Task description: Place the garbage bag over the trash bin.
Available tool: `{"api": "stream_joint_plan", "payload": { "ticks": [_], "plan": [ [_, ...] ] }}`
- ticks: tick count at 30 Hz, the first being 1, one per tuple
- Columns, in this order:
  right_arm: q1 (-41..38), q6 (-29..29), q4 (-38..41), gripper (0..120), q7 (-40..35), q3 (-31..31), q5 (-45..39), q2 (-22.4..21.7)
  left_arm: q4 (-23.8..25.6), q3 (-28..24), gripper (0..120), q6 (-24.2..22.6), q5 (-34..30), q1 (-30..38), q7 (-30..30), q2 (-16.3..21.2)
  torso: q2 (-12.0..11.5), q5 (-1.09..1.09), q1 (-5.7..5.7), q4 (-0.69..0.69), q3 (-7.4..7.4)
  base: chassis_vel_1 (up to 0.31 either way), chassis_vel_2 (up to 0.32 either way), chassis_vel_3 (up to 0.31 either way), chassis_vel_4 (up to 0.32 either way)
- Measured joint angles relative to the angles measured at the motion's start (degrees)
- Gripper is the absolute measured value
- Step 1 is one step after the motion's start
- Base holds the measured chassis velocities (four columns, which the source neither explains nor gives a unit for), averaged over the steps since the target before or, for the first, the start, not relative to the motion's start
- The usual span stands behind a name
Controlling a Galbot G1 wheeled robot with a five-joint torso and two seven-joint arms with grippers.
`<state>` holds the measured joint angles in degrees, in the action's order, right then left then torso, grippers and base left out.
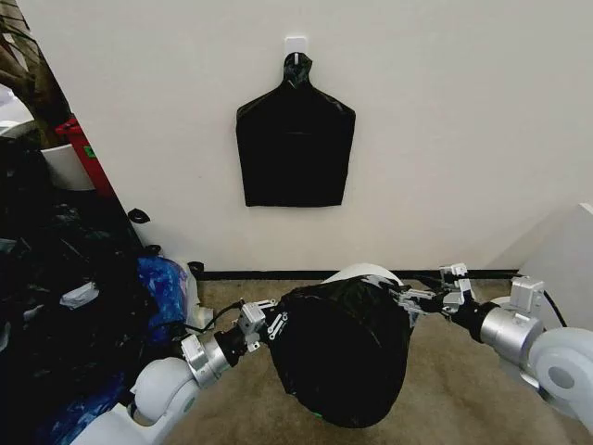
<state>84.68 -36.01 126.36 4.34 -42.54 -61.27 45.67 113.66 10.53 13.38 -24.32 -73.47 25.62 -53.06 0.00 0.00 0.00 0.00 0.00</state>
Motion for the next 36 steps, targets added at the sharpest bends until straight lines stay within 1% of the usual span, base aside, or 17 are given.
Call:
{"api": "stream_joint_plan", "payload": {
  "ticks": [4, 10, 16, 17, 18, 20, 21, 24, 25, 27, 29, 30, 31, 32, 33, 34, 36],
  "plan": [
    [-0.5, 0.6, -2.6, 100, -0.6, -0.4, 1.2, 0.7, 0.5, -0.6, 0, 0.0, 0.0, -0.1, 0.4, 0.0, 0.0, 0.00, 0.00, 0.00, 0.00, 0.000, 0.000, 0.000, 0.000],
    [-0.4, 1.4, -2.4, 100, -2.7, -1.5, -0.5, 1.7, 0.6, -0.8, 0, 0.0, -0.1, -0.5, 0.6, -0.1, 0.0, 0.00, 0.00, 0.00, 0.00, 0.000, 0.000, 0.000, 0.000],
    [0.1, 2.2, 3.3, 100, -6.1, -3.8, -7.0, 3.0, -0.6, -1.0, 0, -1.5, -3.0, -0.5, -1.0, -0.3, 0.0, -0.01, 0.00, 0.01, 0.00, 0.000, 0.000, 0.000, 0.000],
    [0.4, 2.5, 6.8, 100, -7.7, -5.0, -10.2, 3.7, -1.4, -1.3, 0, -2.5, -4.4, -0.4, -1.8, -0.6, 0.0, -0.03, 0.00, 0.01, 0.00, 0.000, 0.000, 0.000, 0.000],
    [0.4, 2.6, 7.7, 100, -8.1, -5.3, -11.0, 3.9, -1.6, -1.4, 0, -2.7, -4.6, -0.4, -2.0, -0.6, 0.0, -0.03, 0.00, 0.00, 0.00, 0.000, 0.000, 0.000, 0.000],
    [0.6, 2.6, 11.9, 100, -11.8, -5.9, -15.4, 4.8, -2.3, -2.0, 0, -4.3, -6.5, -0.4, -2.9, -0.9, 0.0, -0.02, 0.00, 0.00, 0.00, 0.000, 0.000, 0.000, 0.000],
    [0.6, 2.6, 11.9, 100, -11.8, -5.9, -15.4, 4.8, -2.3, -2.0, 0, -4.3, -6.5, -0.4, -2.9, -0.9, 0.0, -0.02, 0.00, 0.00, 0.00, 0.000, 0.000, 0.000, 0.000],
    [1.0, 2.6, 14.9, 100, -15.3, -5.9, -18.8, 5.7, -2.3, -2.2, 0, -6.1, -8.4, -0.5, -5.3, -1.0, 0.0, -0.02, 0.00, 0.01, 0.00, 0.000, 0.000, 0.000, 0.000],
    [1.8, 2.6, 16.9, 100, -18.7, -5.0, -21.1, 7.0, -2.4, -2.4, 0, -8.0, -10.3, -0.5, -9.8, -1.2, 0.0, -0.03, 0.00, 0.00, -0.01, 0.000, 0.000, 0.000, 0.000],
    [3.1, 2.2, 17.2, 100, -20.9, -3.1, -21.6, 8.7, -2.5, -2.8, 0, -9.9, -11.8, -0.3, -16.1, -1.4, 0.0, 0.00, 0.00, 0.00, 0.00, 0.000, 0.000, 0.000, 0.000],
    [3.3, 2.1, 17.2, 100, -21.1, -2.8, -21.6, 9.0, -2.4, -2.8, 0, -10.4, -12.1, -0.2, -17.0, -1.5, 0.0, 0.01, 0.00, 0.00, 0.00, 0.000, 0.000, 0.000, 0.000],
    [3.7, 1.5, 17.2, 100, -21.5, -1.5, -21.6, 10.0, -2.2, -3.2, 0, -12.1, -12.9, -0.2, -20.6, -1.6, 0.0, 0.02, 0.00, -0.01, 0.00, 0.000, 0.000, 0.000, 0.000],
    [3.7, 0.6, 17.2, 100, -20.6, -0.5, -20.8, 10.6, -1.7, -3.4, 0, -13.4, -13.4, -0.2, -22.9, -1.7, 0.0, 0.01, 0.00, 0.00, 0.00, 0.000, 0.000, 0.000, 0.000],
    [3.7, 0.4, 17.2, 100, -20.4, -0.3, -20.5, 10.6, -1.5, -3.5, 0, -13.8, -13.6, -0.2, -23.6, -1.7, 0.0, 0.00, 0.00, 0.00, 0.00, 0.000, 0.000, 0.000, 0.000],
    [3.2, -0.6, 17.2, 100, -18.2, 2.6, -15.0, 11.0, -0.1, -4.2, 0, -16.9, -15.3, 0.0, -29.1, -1.9, 0.0, -0.02, 0.00, 0.00, 0.00, 0.000, 0.000, 0.000, 0.000],
    [3.2, -0.6, 17.2, 100, -18.2, 2.6, -15.0, 11.0, -0.1, -4.2, 0, -16.9, -15.3, 0.0, -29.1, -1.9, 0.0, -0.02, 0.00, 0.00, 0.00, 0.000, 0.000, 0.000, 0.000],
    [2.6, -0.8, 17.2, 100, -17.2, 5.0, -10.4, 10.9, 1.1, -4.6, 0, -19.3, -17.0, 0.3, -32.9, -1.9, 0.0, 0.00, 0.00, 0.00, 0.00, 0.000, 0.000, 0.000, 0.000]
  ]
}}
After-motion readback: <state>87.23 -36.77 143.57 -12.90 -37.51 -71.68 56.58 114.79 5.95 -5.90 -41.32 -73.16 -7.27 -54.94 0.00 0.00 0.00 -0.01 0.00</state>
